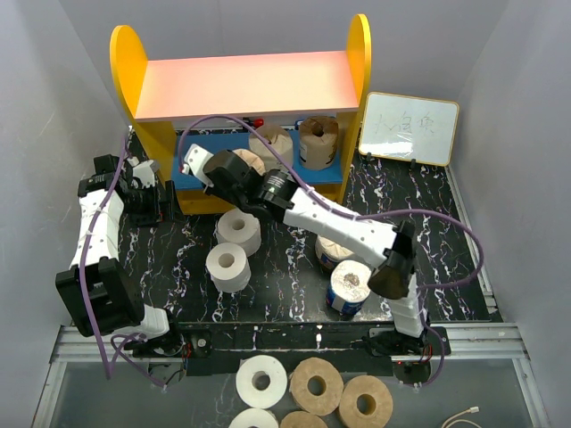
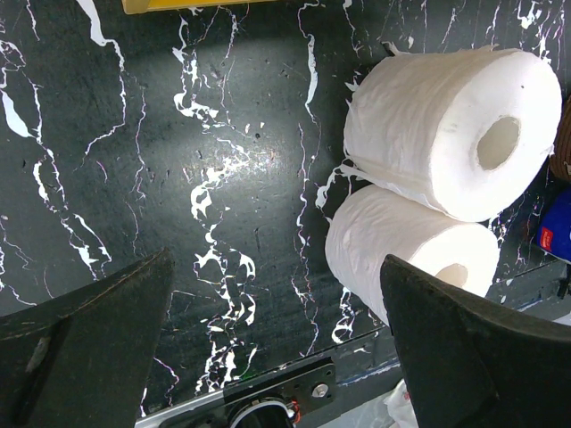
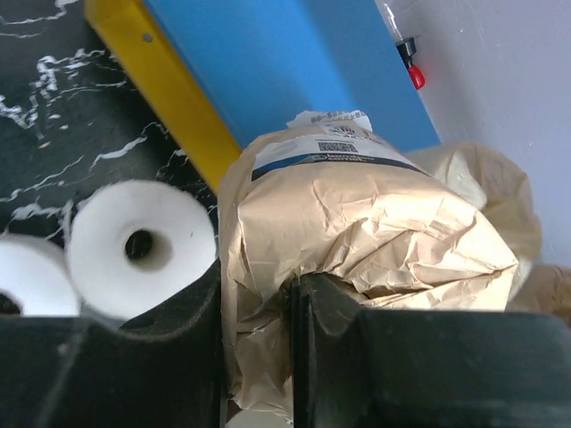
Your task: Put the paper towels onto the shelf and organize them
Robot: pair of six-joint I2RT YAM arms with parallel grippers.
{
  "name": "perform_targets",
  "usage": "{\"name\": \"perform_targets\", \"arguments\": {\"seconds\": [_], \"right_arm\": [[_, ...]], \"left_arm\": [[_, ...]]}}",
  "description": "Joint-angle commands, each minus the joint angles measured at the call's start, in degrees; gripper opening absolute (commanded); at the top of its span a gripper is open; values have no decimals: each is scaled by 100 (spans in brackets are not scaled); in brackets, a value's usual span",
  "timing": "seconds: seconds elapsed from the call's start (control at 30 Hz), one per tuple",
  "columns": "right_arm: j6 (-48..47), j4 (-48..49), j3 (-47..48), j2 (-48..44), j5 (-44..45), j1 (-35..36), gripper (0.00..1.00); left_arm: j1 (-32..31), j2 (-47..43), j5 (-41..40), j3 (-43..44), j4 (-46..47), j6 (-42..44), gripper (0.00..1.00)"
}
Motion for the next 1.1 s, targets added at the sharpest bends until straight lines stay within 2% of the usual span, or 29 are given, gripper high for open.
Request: {"name": "perform_targets", "arguments": {"seconds": [0.0,0.17,0.4,0.63,0.67,0.73,0.83,0.93,1.07], "right_arm": [[-178,260,881,633,27,-393,0],[-179,499,1419,1092,-178,-541,0],[-237,1067,1505,1349,-110,-580,0],[-139,1216,1505,1411,-210,-579,1],[-138,1227,1505,1417,-174,-579,10],[-139,1256,1494,1420,-66,-576,40],[-143,1364,1367,1324,37,-570,60],[-180,1611,1071,1156,126,-567,69],[-316,2051,727,979,452,-490,72]], "left_arm": [[17,-84,103,124,-38,5,99],[17,-81,80,120,-28,-12,99],[18,-33,84,153,-37,-10,98],[17,-42,67,128,-20,14,99],[19,-34,66,132,-20,16,99],[17,-18,66,143,-24,16,98],[17,9,80,179,-37,11,99],[17,40,93,200,-43,13,98],[17,18,93,165,-33,20,99]]}}
